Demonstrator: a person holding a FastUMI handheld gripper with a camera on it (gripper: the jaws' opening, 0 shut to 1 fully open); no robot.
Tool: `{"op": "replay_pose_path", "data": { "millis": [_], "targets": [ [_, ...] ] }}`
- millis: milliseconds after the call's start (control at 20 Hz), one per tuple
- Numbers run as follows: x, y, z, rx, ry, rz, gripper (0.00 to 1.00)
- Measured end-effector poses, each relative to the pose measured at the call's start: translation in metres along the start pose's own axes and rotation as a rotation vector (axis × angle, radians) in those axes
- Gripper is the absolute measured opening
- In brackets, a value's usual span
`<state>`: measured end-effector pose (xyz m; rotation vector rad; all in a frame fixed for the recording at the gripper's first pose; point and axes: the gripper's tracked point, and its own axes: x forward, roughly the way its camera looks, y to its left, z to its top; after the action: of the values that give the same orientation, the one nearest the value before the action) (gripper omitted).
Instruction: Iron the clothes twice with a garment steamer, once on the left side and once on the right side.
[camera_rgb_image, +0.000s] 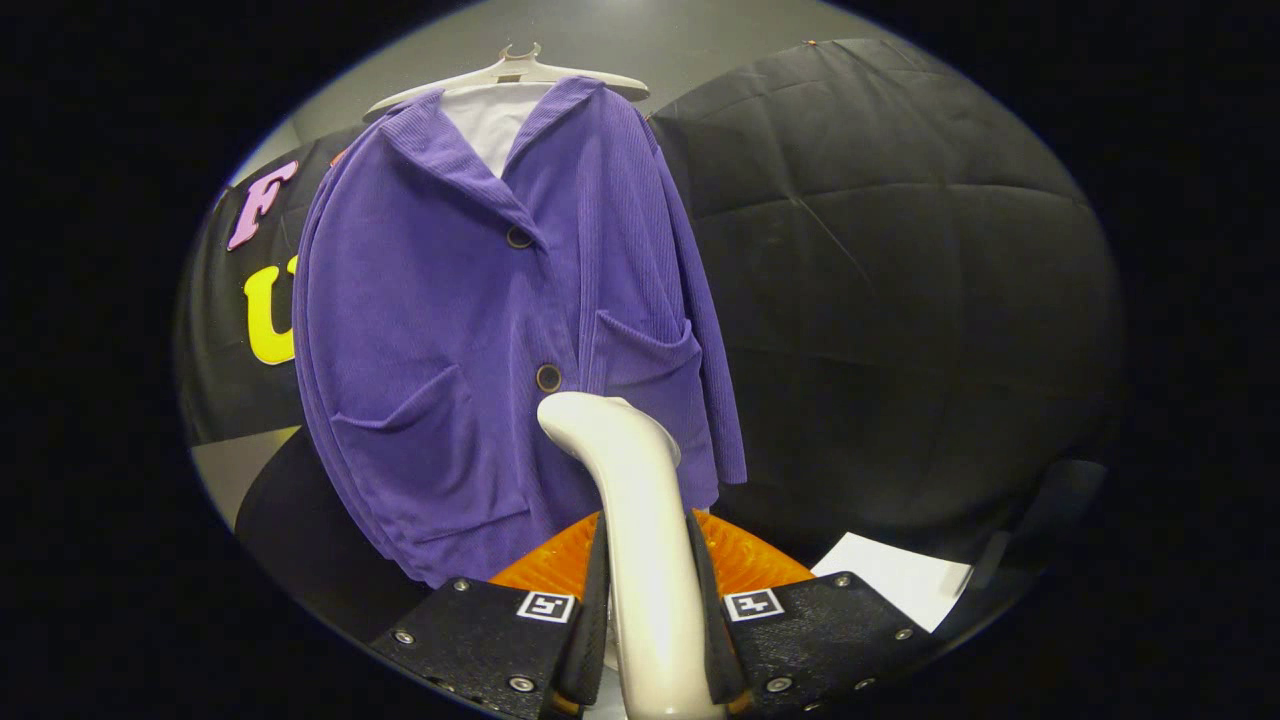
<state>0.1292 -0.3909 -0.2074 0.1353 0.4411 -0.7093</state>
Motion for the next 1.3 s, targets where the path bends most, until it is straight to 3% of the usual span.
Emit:
{"op": "replay_pose_path", "data": {
  "millis": [300,950,1300],
  "targets": [
    [-0.040,0.010,-0.014,-0.030,-0.009,0.060,0.40],
    [-0.250,0.072,0.063,-0.068,-0.309,0.200,0.40],
    [-0.345,0.115,0.053,-0.112,-0.366,0.270,0.40]
  ]
}}
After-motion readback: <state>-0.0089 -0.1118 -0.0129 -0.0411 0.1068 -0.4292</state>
